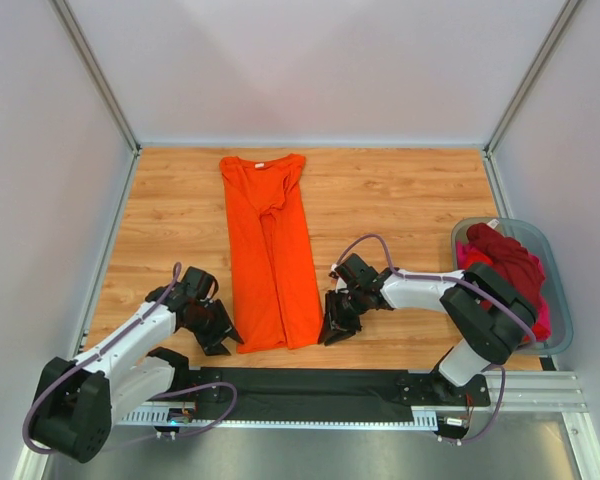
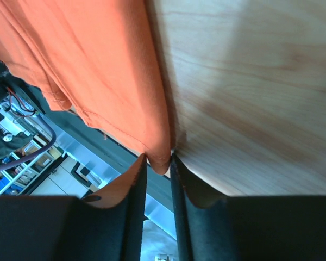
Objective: Fold and stack the t-shirts
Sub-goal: Fold the tshirt
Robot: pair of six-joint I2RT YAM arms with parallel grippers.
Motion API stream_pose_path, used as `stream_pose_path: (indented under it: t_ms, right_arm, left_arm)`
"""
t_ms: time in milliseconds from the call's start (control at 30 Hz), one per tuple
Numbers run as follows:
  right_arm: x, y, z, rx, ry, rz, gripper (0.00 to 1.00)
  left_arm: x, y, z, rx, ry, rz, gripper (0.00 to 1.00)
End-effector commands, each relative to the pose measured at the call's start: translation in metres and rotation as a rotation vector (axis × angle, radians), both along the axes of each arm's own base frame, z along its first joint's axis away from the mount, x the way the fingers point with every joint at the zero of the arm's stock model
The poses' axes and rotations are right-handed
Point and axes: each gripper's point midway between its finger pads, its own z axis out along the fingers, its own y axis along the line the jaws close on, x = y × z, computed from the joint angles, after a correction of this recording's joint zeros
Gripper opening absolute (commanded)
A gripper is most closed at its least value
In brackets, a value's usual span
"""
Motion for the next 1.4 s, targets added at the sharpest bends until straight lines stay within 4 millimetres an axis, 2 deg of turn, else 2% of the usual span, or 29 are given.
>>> stream_pose_path:
  t_ms: [0,167,267,300,333,400,433,467,700,933,1067,1133,1167,1200,1267,1300,1367]
  right_arm:
    - [0.009,-0.010,-0.016,-0.086,-0.053,-0.022,0.24]
    - [0.010,-0.009,-0.015,-0.083,-0.066,-0.018,0.15]
    - [0.011,-0.009,-0.015,-0.082,-0.070,-0.015,0.09]
    - [0.012,-0.008,-0.014,-0.081,-0.071,-0.015,0.07]
    - [0.012,-0.008,-0.013,-0.081,-0.073,-0.013,0.04]
    - [0.011,-0.008,-0.010,-0.075,-0.081,-0.011,0.01]
    - [0.011,-0.008,-0.008,-0.074,-0.087,-0.008,0.00]
    - [0.010,-0.008,-0.007,-0.074,-0.086,-0.007,0.00]
    - [0.011,-0.006,0.015,-0.076,-0.114,-0.006,0.00]
    - [0.029,0.002,0.035,-0.099,-0.170,0.017,0.00]
    - [0.045,0.003,0.039,-0.161,-0.191,0.053,0.00]
    - [0.063,0.009,0.048,-0.159,-0.225,0.056,0.00]
    - [0.066,0.006,0.043,-0.181,-0.209,0.061,0.00]
    - [0.080,0.012,0.052,-0.164,-0.238,0.060,0.00]
    - [0.091,0.014,0.055,-0.173,-0.243,0.071,0.00]
    - [0.103,0.021,0.059,-0.168,-0.256,0.074,0.00]
    - [0.115,0.022,0.061,-0.178,-0.256,0.093,0.00]
  left_arm:
    - [-0.001,-0.007,-0.003,-0.031,0.016,0.017,0.52]
    - [-0.003,-0.008,-0.008,-0.025,0.035,0.010,0.49]
    - [-0.002,-0.008,-0.009,-0.022,0.037,0.015,0.41]
    - [-0.001,-0.008,-0.009,-0.020,0.038,0.017,0.37]
    - [0.000,-0.009,-0.008,-0.023,0.037,0.020,0.26]
    - [-0.001,-0.008,-0.007,-0.017,0.041,0.022,0.14]
    - [0.000,-0.009,-0.005,-0.021,0.035,0.028,0.03]
    - [0.002,-0.009,-0.003,-0.020,0.032,0.031,0.00]
    - [0.010,-0.017,0.019,-0.053,0.003,0.057,0.00]
    - [0.026,-0.024,0.031,-0.052,0.013,0.030,0.00]
    - [0.042,-0.022,0.034,-0.018,0.002,0.023,0.00]
    - [0.057,-0.023,0.039,-0.015,-0.010,0.018,0.00]
    - [0.061,-0.022,0.041,-0.007,-0.013,0.015,0.00]
    - [0.073,-0.022,0.044,0.003,-0.018,0.020,0.00]
    - [0.086,-0.017,0.047,0.027,-0.024,0.016,0.00]
    - [0.099,-0.018,0.055,0.023,-0.049,0.016,0.00]
    - [0.110,-0.013,0.053,0.047,-0.028,0.016,0.00]
